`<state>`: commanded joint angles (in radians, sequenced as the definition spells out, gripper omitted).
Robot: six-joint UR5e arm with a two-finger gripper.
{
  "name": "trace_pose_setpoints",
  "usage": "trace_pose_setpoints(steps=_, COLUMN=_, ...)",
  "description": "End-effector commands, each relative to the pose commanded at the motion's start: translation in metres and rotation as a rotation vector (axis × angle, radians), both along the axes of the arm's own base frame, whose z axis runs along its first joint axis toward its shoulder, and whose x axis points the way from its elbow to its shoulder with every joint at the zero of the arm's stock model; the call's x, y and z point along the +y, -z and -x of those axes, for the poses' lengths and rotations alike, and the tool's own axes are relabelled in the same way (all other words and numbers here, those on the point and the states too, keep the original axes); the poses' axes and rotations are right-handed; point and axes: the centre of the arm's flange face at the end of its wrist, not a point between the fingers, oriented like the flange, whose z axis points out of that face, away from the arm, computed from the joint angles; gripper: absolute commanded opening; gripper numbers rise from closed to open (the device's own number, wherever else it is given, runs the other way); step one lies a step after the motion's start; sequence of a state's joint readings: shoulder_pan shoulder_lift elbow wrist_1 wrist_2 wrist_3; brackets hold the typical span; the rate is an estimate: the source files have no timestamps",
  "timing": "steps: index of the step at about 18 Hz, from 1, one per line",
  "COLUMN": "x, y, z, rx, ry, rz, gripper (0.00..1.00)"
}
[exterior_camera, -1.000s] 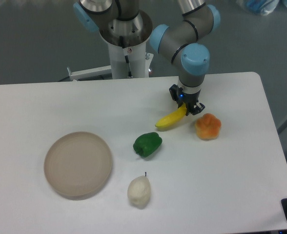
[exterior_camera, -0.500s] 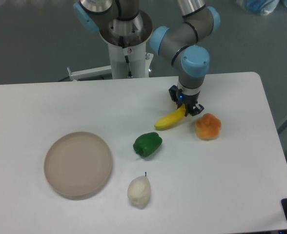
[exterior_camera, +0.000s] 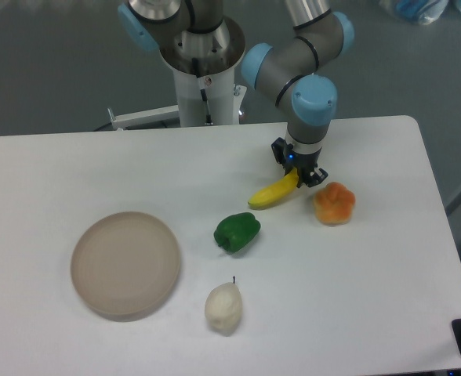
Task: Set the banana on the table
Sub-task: 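Open the gripper to release the banana and lift away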
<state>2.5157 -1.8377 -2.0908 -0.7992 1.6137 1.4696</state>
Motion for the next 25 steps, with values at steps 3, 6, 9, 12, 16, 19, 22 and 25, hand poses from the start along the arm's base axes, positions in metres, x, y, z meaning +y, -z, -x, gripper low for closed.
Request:
trace_pose_setpoints(steps=3, x=0.000, y=0.000, z=0.001, rx=0.000, ry=0.003, rz=0.000, gripper=0.45)
trace_pose_setpoints(steps=6, x=0.001, y=-0.001, z=0.001, rx=0.002, ry=0.005, rz=-0.002, gripper=0.52)
trace_pose_setpoints(steps=9, x=0.004, y=-0.010, z=0.008, rx=0.019, ry=0.006, rz=-0.014, gripper=0.68)
trace_pose_setpoints(steps=12, x=0.010, y=-0.026, z=0.016, rx=0.047, ry=-0.001, rz=-0.042, gripper=0.93)
trace_pose_setpoints(steps=16, x=0.020, y=-0.048, z=0.026, rx=0.089, ry=-0.039, rz=-0.074, gripper=1.00)
trace_pose_setpoints(steps=19, x=0.034, y=-0.072, z=0.036, rx=0.133, ry=-0.061, rz=-0.111, gripper=1.00)
trace_pose_setpoints(steps=22, x=0.048, y=-0.095, z=0.047, rx=0.173, ry=-0.070, rz=-0.146, gripper=1.00)
trace_pose_setpoints(steps=25, x=0.070, y=-0.107, z=0.064, rx=0.191, ry=-0.060, rz=-0.186, gripper=1.00)
